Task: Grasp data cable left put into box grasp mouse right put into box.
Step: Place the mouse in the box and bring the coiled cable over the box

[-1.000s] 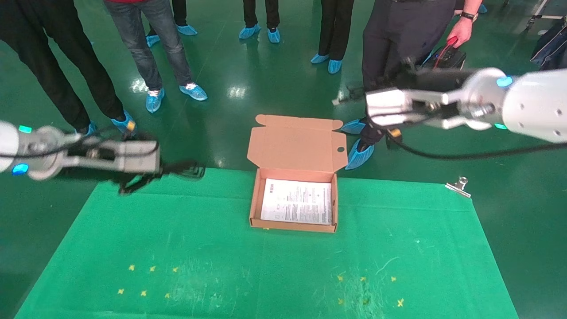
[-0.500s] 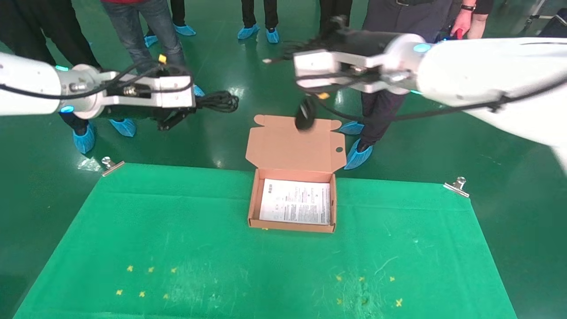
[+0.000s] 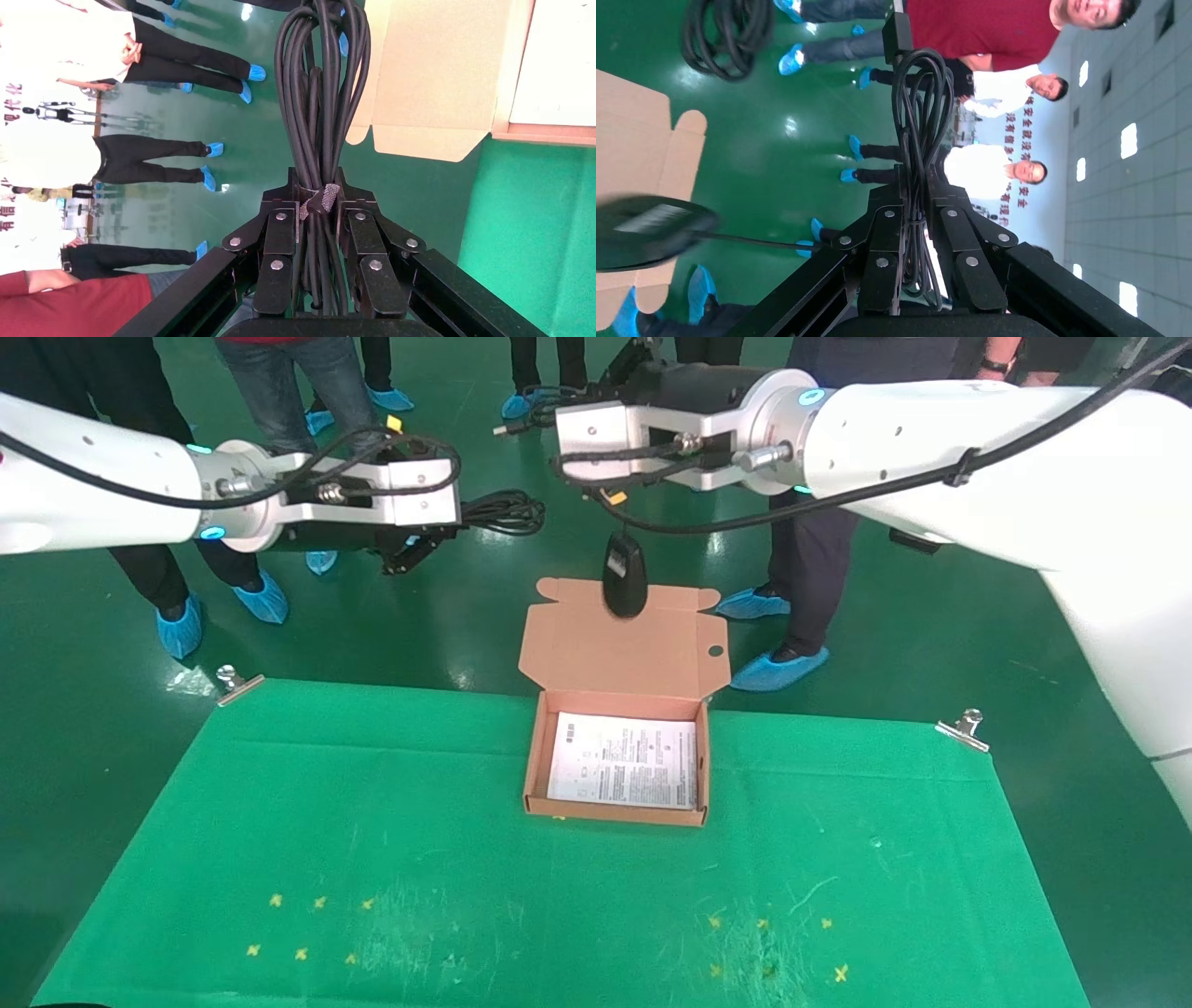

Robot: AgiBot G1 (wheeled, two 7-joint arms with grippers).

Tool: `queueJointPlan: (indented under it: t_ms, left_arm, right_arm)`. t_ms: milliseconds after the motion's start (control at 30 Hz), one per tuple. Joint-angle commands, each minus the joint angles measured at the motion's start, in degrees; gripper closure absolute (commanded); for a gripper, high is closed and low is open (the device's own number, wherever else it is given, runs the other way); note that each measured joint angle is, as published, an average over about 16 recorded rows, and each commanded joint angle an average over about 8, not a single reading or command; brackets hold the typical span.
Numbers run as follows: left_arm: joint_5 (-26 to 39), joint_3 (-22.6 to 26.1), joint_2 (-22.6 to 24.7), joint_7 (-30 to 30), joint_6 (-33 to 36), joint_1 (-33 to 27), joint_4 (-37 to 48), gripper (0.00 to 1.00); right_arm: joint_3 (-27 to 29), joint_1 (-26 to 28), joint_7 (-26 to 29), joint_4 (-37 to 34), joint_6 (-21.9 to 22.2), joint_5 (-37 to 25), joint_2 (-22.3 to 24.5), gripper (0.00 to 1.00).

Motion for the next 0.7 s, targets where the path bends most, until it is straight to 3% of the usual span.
queueJointPlan:
  t_ms: [33,333,700]
  left_arm:
    - [-0.3,-0.1,0.6,0.7,-0.5,-0.2,1.1,1.0]
    - [0.4,0.4,0.8,0.5,-1.0,0.8,1.9,1.0]
    - [6.1,3.0,-0.2,-3.7,-2.6,4.6,1.7,1.0]
  right_arm:
    - [0.1,0.3,-2.0,-1.2,0.1,1.7,-0.4,1.0]
    - [-0.2,-0.2,-2.6,-2.5,0.6,2.3,-1.3,1.0]
    - [-3.4,-3.6,-5.9,-9.8,3.9,3.4,-4.2,1.0]
